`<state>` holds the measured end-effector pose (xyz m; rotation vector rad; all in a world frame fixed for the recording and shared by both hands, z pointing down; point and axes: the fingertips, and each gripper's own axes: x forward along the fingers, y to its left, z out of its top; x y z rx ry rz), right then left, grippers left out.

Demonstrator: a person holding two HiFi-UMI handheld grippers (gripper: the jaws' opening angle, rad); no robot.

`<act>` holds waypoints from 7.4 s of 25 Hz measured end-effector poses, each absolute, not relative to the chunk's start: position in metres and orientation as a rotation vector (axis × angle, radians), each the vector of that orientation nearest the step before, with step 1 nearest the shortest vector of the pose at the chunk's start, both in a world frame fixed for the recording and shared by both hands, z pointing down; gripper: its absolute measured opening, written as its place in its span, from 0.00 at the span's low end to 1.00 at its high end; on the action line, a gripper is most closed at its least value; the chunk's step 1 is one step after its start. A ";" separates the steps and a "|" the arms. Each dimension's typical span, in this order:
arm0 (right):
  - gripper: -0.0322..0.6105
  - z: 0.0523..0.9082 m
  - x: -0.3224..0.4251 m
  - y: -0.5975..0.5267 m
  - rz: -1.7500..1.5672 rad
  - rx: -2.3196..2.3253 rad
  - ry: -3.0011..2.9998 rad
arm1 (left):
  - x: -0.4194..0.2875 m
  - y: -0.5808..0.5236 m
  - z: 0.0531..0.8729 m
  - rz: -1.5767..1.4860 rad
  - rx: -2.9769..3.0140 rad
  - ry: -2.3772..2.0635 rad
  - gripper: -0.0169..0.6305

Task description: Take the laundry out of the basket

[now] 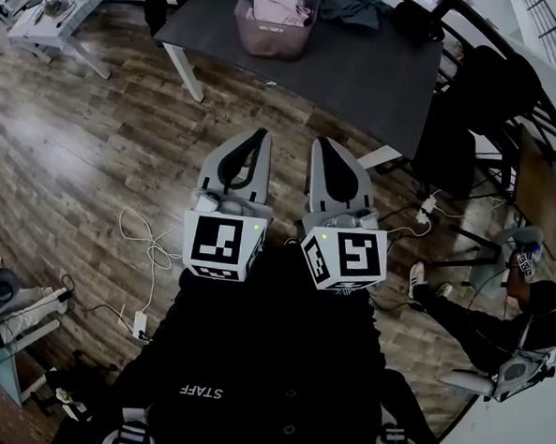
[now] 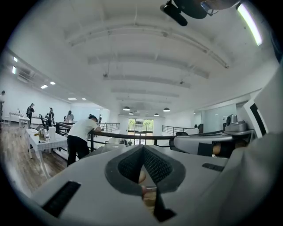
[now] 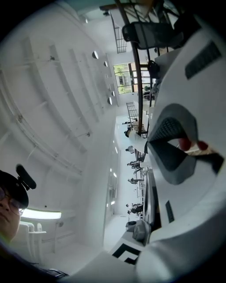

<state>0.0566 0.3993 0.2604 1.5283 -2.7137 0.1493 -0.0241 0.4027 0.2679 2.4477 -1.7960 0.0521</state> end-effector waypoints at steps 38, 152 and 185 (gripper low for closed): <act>0.07 0.290 0.027 0.142 0.225 1.506 -2.713 | -0.072 0.161 0.301 0.057 2.351 -1.731 0.03; 0.07 0.551 0.086 -0.243 0.886 1.532 -2.051 | -0.102 -0.244 0.774 0.860 1.437 -1.232 0.93; 0.07 0.494 0.100 -0.198 0.813 1.632 -2.146 | -0.104 -0.255 0.643 0.856 1.709 -1.479 0.43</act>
